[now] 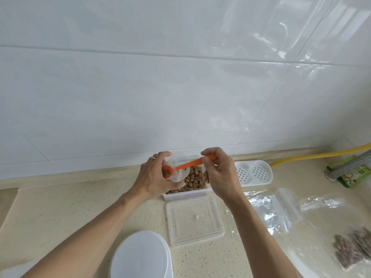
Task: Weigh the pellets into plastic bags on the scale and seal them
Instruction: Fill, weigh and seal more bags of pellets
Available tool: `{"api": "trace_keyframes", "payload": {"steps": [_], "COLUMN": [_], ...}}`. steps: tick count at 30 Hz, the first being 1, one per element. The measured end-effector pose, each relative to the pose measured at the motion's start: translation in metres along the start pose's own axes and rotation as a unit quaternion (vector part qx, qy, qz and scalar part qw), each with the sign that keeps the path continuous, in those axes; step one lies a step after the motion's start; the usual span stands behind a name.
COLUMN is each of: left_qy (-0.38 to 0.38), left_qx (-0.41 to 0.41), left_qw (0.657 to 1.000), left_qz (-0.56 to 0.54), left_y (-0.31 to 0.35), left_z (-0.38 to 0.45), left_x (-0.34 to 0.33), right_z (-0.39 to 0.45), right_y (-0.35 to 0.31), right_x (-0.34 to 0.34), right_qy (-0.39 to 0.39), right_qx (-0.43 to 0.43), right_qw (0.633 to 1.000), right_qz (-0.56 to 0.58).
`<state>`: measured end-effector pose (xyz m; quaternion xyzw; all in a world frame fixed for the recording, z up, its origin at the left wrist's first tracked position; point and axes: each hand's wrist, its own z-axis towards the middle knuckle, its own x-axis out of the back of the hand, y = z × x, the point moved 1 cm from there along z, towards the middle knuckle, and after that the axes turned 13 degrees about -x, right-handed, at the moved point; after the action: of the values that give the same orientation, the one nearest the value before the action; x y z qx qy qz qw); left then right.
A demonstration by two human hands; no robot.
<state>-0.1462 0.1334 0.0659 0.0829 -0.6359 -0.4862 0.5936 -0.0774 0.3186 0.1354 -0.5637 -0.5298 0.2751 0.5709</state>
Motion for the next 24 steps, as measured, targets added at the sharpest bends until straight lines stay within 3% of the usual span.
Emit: {"api": "trace_keyframes", "payload": {"steps": [3,7,12,19,24], "left_qy": [-0.005,-0.016,-0.015,0.008,-0.004], "left_qx": [0.024,0.045,0.045,0.064,0.059], "left_qw": [0.999,0.997,0.995,0.993,0.989], "left_qz": [0.029,0.068,0.083,0.104,0.135], "left_y": [-0.006,-0.009,-0.007,-0.022,-0.032], "left_z": [-0.002,-0.002,-0.002,-0.016,-0.031], "left_x": [0.0,-0.003,-0.007,-0.001,0.004], "right_z": [-0.001,-0.006,-0.014,-0.006,0.017], "right_y": [-0.01,-0.017,-0.015,-0.001,0.052], "right_x": [0.006,0.003,-0.003,0.009,0.006], "right_qy": [0.021,0.009,0.016,0.157,0.19], "right_qx": [0.077,0.184,0.241,0.112,0.014], "right_qw": [0.993,0.954,0.928,0.975,0.957], "right_qz": [-0.089,-0.235,-0.283,-0.108,-0.22]}}
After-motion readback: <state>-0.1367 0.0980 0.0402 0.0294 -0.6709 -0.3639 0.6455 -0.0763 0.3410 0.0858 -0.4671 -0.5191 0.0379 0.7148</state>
